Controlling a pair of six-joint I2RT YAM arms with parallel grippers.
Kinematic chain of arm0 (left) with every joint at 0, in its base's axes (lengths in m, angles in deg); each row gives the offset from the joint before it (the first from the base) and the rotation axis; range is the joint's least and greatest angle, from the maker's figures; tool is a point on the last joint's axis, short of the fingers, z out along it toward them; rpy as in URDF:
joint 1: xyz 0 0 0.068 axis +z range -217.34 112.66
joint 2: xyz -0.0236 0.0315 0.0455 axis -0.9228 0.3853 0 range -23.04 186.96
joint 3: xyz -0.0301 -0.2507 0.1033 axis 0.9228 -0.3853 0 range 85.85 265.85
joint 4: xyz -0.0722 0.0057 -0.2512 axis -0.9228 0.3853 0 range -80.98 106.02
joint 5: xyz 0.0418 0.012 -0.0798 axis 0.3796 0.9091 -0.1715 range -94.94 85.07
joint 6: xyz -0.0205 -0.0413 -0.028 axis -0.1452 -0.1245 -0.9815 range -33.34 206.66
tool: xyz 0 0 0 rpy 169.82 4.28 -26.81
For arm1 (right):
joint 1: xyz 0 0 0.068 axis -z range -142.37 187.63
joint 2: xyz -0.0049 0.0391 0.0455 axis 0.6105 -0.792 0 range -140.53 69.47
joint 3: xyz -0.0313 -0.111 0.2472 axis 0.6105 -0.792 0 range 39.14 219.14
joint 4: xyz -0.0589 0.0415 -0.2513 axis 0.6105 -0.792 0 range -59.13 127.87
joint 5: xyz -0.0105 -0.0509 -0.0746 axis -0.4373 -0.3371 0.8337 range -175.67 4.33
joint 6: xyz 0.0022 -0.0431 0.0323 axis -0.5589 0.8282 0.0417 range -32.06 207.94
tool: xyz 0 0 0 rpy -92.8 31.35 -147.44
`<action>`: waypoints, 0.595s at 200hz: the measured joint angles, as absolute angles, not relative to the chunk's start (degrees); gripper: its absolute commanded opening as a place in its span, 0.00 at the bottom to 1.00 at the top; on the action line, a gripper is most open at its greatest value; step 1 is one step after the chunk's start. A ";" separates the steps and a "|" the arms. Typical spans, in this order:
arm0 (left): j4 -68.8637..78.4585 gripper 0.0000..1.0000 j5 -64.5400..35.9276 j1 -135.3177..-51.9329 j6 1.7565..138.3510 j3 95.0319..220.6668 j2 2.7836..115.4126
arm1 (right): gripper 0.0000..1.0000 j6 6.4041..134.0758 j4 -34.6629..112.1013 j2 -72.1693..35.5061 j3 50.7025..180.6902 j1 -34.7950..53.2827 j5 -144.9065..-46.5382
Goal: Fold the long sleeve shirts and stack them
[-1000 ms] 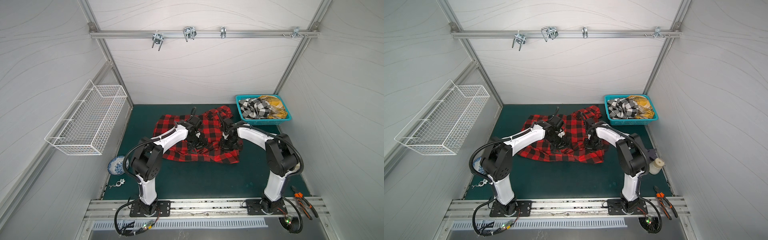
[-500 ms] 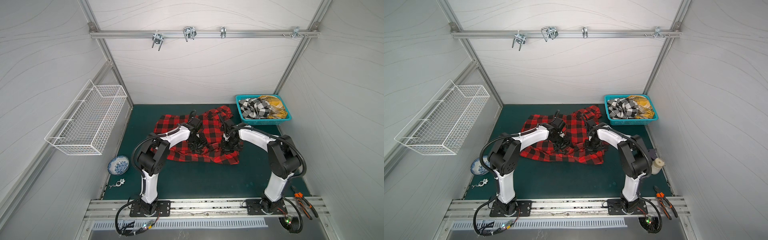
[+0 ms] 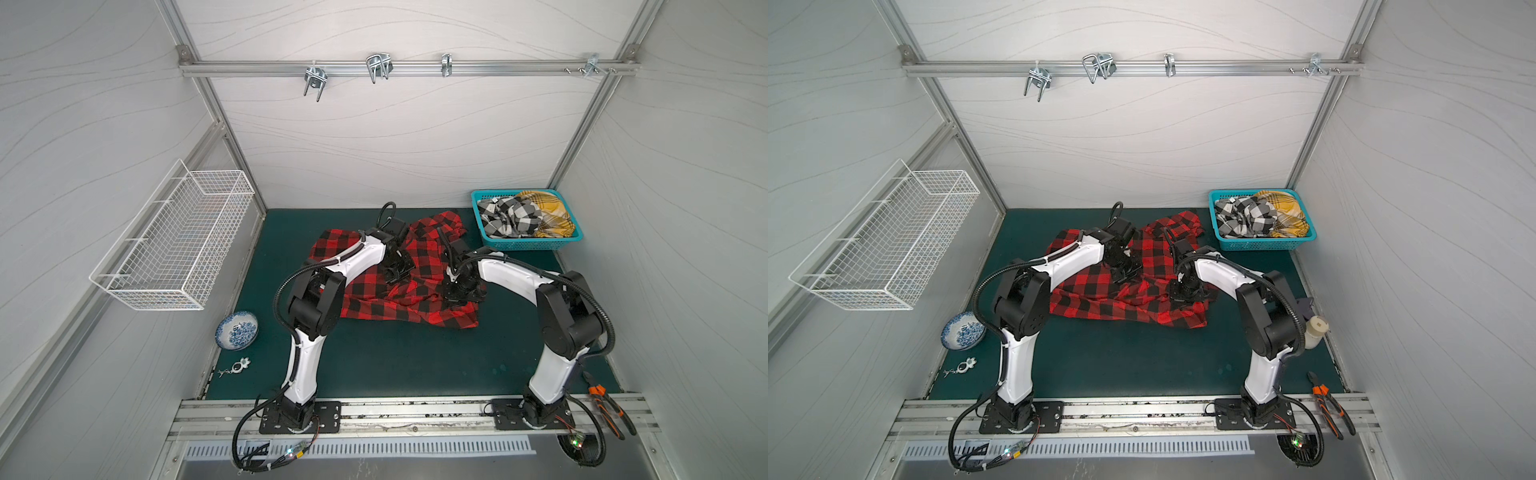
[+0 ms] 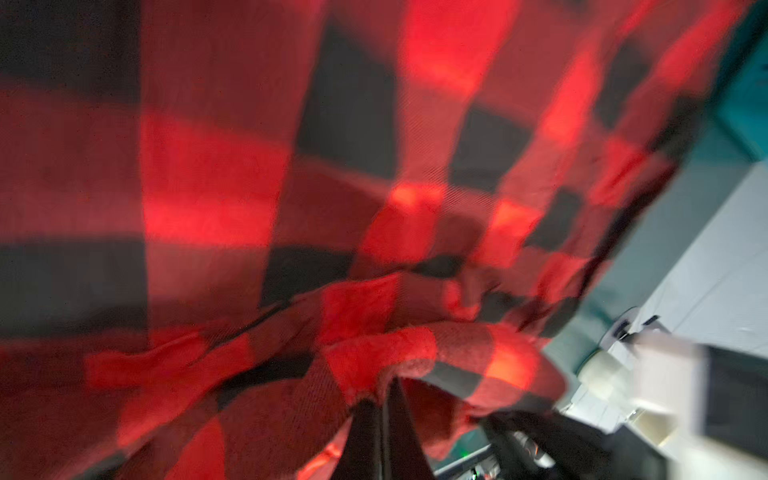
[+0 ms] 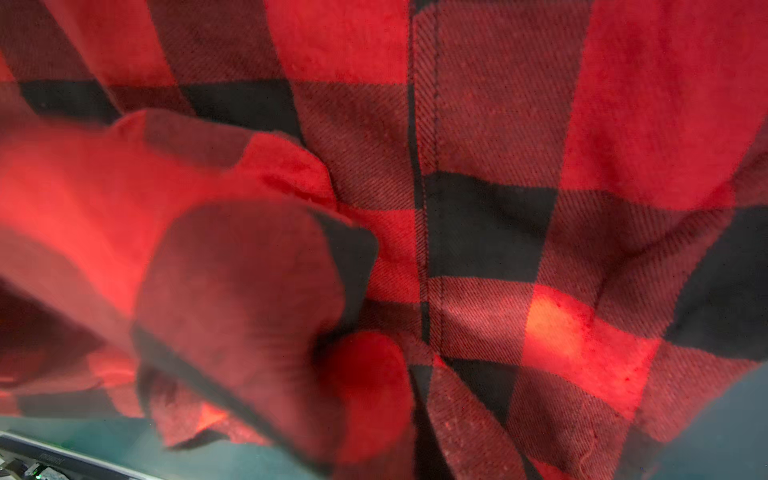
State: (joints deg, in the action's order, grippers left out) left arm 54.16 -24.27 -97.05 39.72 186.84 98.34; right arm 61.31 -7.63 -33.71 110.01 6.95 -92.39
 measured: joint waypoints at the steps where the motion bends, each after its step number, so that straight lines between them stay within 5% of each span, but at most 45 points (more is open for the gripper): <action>1: 54.23 0.00 -24.20 -97.05 39.79 187.14 98.43 | 0.07 61.31 -7.63 -33.71 110.01 6.95 -92.39; 27: 55.69 0.00 -22.10 -97.05 43.18 195.12 100.94 | 0.09 61.31 -7.54 -33.71 110.01 7.30 -92.50; 40: 56.89 0.34 -20.73 -97.12 45.38 196.89 101.03 | 0.14 61.29 -7.56 -33.71 110.01 7.52 -92.67; 50: 58.14 0.44 -19.17 -97.12 46.63 198.31 101.09 | 0.20 61.35 -7.65 -33.71 110.04 7.76 -92.72; 82: 61.05 0.53 -14.67 -95.43 49.58 196.41 99.76 | 0.34 61.33 -7.91 -33.71 110.30 9.07 -92.57; 119: 61.51 0.61 -13.91 -90.60 54.13 172.92 87.69 | 0.39 61.35 -8.24 -33.71 110.36 10.69 -92.11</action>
